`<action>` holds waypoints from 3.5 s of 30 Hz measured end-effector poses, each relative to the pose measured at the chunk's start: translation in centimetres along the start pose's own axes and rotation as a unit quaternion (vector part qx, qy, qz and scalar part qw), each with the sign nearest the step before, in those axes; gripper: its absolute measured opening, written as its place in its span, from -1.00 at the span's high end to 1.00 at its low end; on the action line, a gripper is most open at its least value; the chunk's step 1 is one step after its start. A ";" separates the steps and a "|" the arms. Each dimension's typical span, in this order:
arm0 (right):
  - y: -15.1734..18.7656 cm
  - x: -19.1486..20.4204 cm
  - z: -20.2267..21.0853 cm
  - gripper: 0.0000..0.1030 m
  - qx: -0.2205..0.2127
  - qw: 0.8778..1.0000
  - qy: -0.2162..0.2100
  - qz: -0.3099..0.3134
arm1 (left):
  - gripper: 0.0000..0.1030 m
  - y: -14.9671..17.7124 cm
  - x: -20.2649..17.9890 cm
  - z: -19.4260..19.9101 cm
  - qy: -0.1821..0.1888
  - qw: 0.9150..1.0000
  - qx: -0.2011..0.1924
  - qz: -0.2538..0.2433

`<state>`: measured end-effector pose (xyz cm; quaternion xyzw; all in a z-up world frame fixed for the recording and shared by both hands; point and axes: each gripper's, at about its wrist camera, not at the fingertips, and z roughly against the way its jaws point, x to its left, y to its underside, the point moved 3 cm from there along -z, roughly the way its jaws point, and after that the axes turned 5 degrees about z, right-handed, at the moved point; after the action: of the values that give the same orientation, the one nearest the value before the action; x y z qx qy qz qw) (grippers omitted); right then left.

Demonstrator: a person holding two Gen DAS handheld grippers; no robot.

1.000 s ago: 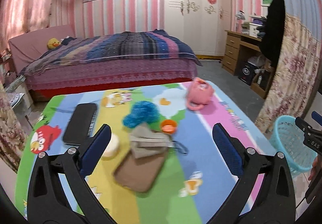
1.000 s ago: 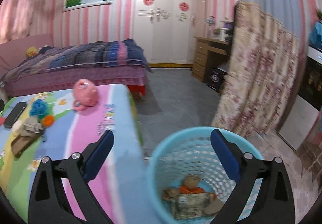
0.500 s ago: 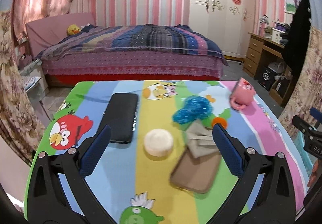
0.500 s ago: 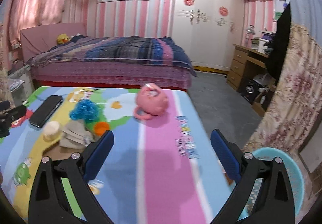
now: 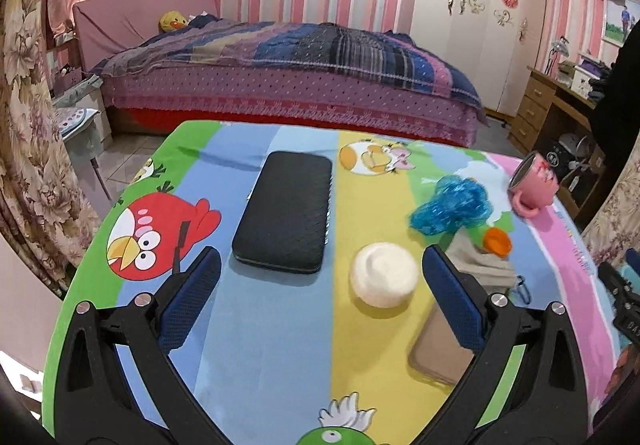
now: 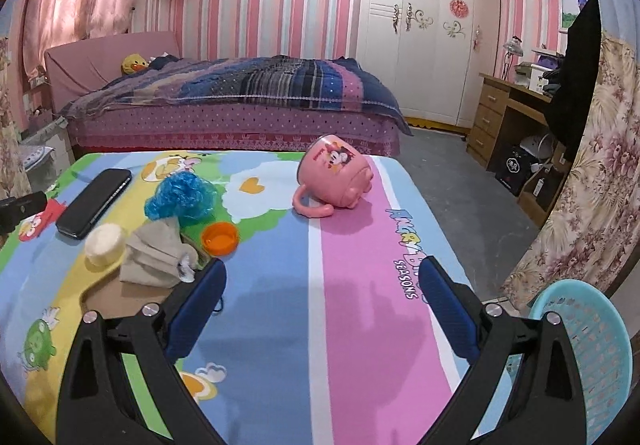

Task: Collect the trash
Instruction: 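Move both tools back over the table, then grasp the white round disc with the left gripper while the right gripper grasps the beige cloth pouch, then lift the white disc and beige pouch and carry them over the blue basket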

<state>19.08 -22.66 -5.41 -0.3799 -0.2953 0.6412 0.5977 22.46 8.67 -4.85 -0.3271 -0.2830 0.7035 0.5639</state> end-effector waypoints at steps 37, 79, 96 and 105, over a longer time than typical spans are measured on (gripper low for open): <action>1.0 -0.1 -3.9 -0.84 0.031 0.999 -0.010 -0.038 | -0.36 2.9 -4.6 -8.2 0.040 0.994 0.099 -0.024; -0.6 14.2 -6.9 -0.51 0.072 0.989 -0.105 0.069 | -0.18 0.1 4.6 -0.8 -0.010 0.999 0.031 0.006; -1.6 11.2 -3.7 0.57 0.018 0.991 -0.121 0.048 | -0.18 -0.9 1.0 1.6 0.003 1.000 -0.003 -0.028; -1.6 9.2 -1.6 0.57 0.008 0.992 -0.097 0.083 | -0.18 -1.2 -0.4 2.2 0.007 0.999 -0.012 -0.031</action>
<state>21.28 -13.50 -6.19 -0.3343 -0.3147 0.7248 0.5137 21.53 8.44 -2.55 -0.3300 -0.2970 0.6800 0.5835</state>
